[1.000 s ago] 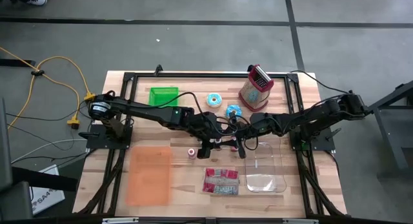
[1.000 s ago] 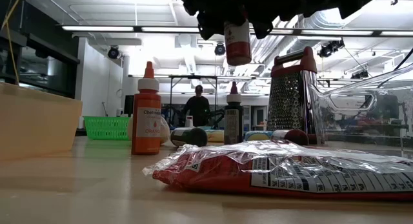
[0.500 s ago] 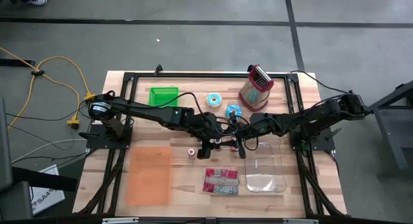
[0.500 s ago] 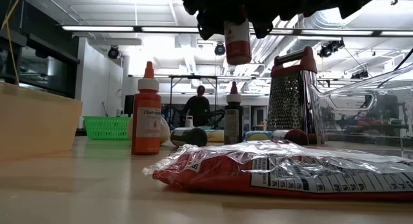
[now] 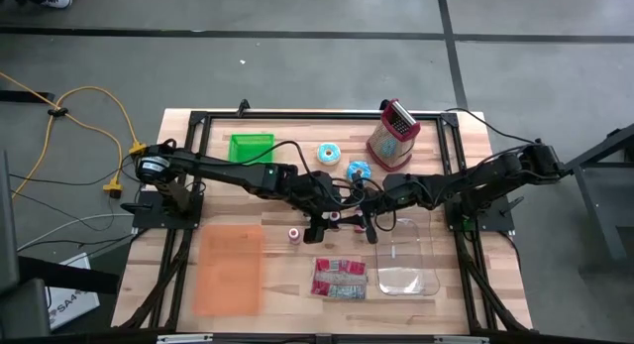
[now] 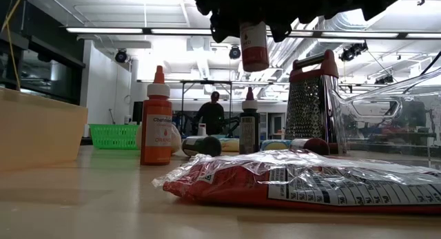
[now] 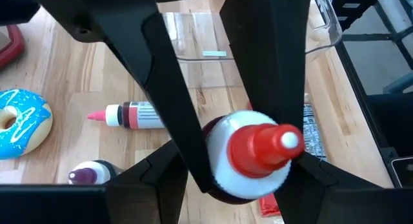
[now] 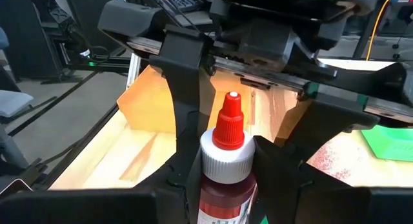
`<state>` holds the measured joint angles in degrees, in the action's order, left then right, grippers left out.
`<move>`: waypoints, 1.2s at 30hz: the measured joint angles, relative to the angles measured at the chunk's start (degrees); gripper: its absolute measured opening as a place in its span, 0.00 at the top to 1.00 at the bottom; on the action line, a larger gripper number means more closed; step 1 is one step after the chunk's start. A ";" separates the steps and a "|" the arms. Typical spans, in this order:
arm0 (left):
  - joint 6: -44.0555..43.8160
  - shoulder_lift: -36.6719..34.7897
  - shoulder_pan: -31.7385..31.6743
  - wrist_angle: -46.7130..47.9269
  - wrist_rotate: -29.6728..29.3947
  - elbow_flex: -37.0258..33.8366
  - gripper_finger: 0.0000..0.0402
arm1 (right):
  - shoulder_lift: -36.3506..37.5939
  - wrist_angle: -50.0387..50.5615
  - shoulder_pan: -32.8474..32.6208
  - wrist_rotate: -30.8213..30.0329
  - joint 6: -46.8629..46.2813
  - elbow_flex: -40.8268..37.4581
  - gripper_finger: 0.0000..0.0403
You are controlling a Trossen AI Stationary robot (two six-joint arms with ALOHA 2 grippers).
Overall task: Pick & Place Food Item
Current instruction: Put the red paint bottle into the transparent bin
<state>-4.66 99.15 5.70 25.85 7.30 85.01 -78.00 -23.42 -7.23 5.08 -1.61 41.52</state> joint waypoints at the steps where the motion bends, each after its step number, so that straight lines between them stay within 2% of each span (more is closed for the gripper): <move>1: 0.06 0.00 0.12 0.02 -0.05 0.00 0.53 | 0.00 0.00 -0.01 0.02 -0.04 0.00 0.73; 24: 1.17 0.02 1.28 0.66 0.18 0.00 0.53 | 0.00 1.74 -1.28 0.45 -1.62 0.07 0.73; 36: 1.19 0.04 1.28 0.59 0.10 0.00 0.53 | 2.82 5.81 -4.49 -5.44 -1.25 0.07 0.73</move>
<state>-3.46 99.20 6.98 26.44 7.40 85.01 -75.18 -17.61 -11.73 -0.35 -2.85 41.58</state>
